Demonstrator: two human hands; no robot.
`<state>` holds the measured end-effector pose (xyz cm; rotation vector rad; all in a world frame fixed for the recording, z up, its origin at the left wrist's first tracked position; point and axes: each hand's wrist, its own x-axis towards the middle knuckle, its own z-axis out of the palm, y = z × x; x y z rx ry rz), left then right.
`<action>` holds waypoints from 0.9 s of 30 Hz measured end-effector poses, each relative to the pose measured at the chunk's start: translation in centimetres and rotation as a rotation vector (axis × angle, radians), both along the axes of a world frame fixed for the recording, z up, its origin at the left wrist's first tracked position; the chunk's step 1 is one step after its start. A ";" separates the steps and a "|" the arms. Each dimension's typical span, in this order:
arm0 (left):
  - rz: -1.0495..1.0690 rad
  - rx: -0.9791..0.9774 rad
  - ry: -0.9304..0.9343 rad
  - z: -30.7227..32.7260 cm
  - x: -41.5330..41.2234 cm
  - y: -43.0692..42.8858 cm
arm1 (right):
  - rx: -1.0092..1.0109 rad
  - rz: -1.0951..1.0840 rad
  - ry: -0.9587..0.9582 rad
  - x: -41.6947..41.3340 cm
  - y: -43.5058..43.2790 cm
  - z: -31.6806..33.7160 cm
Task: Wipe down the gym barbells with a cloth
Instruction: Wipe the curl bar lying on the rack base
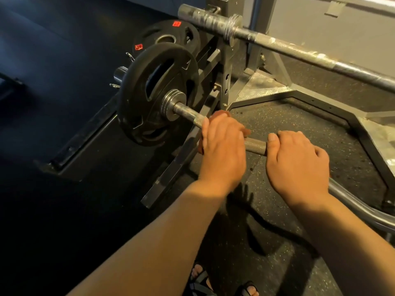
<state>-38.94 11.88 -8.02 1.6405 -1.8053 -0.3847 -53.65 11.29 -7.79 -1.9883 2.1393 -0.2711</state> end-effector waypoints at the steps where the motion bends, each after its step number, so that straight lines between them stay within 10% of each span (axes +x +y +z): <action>1: -0.055 -0.006 -0.004 -0.2 0.3 0.3 | 0.005 0.006 0.002 0.4 -0.3 0.0; 11: 0.188 0.074 0.040 0.7 2.6 -2.4 | -0.061 0.040 0.021 1.5 -0.8 0.3; 17: -0.119 0.054 -0.004 0.3 4.2 -1.4 | 0.000 0.083 0.030 3.7 -2.0 0.1; 27: 0.002 0.017 -0.007 -0.1 3.7 -1.5 | -0.010 0.090 0.050 3.8 -1.8 0.1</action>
